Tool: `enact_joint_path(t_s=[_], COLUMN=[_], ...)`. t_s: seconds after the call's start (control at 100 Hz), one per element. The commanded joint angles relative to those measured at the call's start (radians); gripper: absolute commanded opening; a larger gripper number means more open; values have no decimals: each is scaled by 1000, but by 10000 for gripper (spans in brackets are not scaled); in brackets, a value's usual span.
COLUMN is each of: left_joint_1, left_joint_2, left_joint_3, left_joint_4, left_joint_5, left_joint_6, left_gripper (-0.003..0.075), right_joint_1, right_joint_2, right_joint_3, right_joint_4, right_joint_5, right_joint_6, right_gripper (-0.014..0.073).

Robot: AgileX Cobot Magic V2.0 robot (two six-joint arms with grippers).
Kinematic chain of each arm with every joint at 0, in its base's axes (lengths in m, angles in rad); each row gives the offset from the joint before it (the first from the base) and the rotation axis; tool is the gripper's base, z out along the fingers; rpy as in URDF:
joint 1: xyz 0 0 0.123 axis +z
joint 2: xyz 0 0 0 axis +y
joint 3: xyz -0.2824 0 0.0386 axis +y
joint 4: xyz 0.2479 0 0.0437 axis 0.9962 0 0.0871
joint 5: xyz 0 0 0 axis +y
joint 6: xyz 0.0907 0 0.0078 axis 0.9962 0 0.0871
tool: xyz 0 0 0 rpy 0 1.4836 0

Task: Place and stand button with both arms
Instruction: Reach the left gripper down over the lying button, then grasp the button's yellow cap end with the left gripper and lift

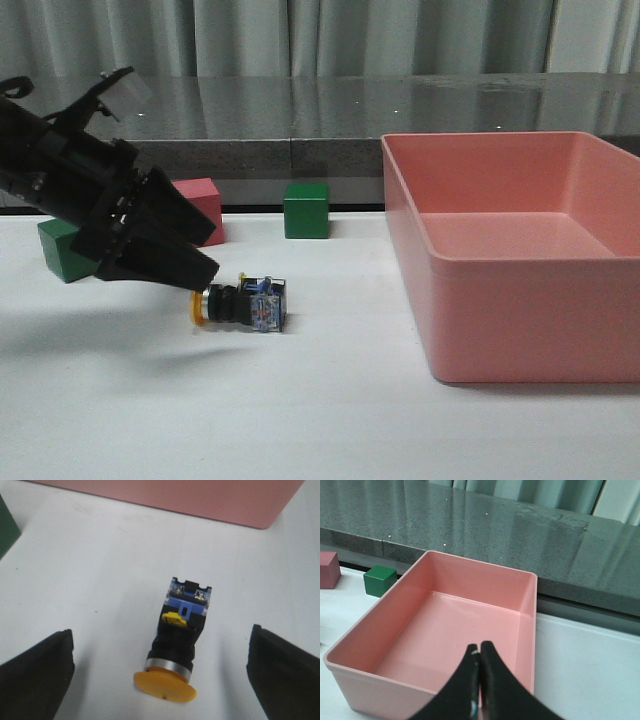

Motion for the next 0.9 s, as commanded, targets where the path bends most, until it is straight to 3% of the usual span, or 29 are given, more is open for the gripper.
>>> enact_joint_path(t_s=[0.0,0.46,0.58,0.72,0.89], left_joint_1=[1,-31,-50,-56,-53], left_joint_2=[-24,67,81,98,99], left_joint_3=[-23,-23,-23,-23,-23], left_joint_4=[-44,-63,-65,-57,-33], left_joint_5=[45,28,-12,-14,-12], left_joint_6=[13,137,138,138,138], left_gripper=[652,592,536,366,27], right_joint_1=[-5,-5,-5,-5,-5], right_joint_2=[7,7,7,7,7], right_joint_3=[-25,-25,-25,-25,-25], right_joint_4=[6,6,6,6,6], right_joint_5=[-69,-69,-69,-69,-70], right_joint_6=[-1,-1,-1,-1,-1], right_gripper=[-76,-76,-76,-76,-76])
